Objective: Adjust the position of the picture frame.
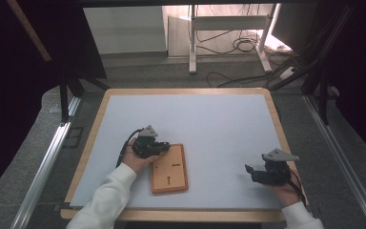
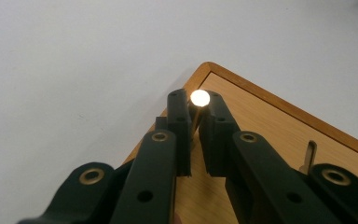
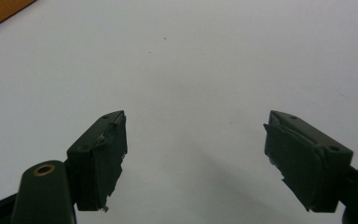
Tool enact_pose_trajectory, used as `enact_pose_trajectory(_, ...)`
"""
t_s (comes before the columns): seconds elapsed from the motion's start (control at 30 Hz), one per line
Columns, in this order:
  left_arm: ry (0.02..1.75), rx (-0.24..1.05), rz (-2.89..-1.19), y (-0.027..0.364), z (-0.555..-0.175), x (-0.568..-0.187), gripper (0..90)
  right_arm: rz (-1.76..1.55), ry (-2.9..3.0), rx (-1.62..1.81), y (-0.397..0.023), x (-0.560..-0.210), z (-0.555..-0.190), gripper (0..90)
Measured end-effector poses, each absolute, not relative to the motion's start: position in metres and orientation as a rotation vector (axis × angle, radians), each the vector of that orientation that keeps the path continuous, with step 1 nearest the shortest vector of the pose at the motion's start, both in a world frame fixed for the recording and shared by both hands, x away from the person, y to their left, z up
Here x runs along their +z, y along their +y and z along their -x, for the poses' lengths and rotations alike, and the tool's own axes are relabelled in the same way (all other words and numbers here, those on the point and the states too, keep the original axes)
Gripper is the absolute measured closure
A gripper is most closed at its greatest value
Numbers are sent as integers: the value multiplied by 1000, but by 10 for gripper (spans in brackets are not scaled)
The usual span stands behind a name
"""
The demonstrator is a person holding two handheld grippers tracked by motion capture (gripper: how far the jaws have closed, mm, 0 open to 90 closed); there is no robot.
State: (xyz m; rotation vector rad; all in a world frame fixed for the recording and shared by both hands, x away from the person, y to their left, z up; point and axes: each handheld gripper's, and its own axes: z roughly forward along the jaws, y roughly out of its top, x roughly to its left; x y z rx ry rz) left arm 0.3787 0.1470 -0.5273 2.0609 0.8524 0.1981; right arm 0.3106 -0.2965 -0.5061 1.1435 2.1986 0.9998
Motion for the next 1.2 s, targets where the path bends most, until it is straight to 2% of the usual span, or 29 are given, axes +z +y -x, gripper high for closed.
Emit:
enact_pose_trajectory(0.1, 860, 173, -2035, 148, -379, -528, 808, -1138, 2204, 999, -296, -506, -310, 214)
enact_pose_trajectory(0.33, 863, 248, -2039, 149, -373, -516, 506, -1140, 2200, 999, -296, -506, -310, 213)
enact_pose_trajectory(0.47, 853, 287, -2049, 155, -365, -509, 459, -1137, 2199, 999, -296, -506, -310, 213)
enact_pose_trajectory(0.73, 852, 289, -2067, 164, -356, -512, 443, -1132, 2204, 991, -295, -506, -310, 213)
enact_pose_trajectory(0.93, 848, 285, -2070, 161, -358, -514, 478, -1128, 2208, 986, -294, -507, -311, 213)
enact_pose_trajectory(1.2, 857, 297, -2074, 164, -357, -511, 451, -1129, 2211, 984, -294, -508, -311, 212)
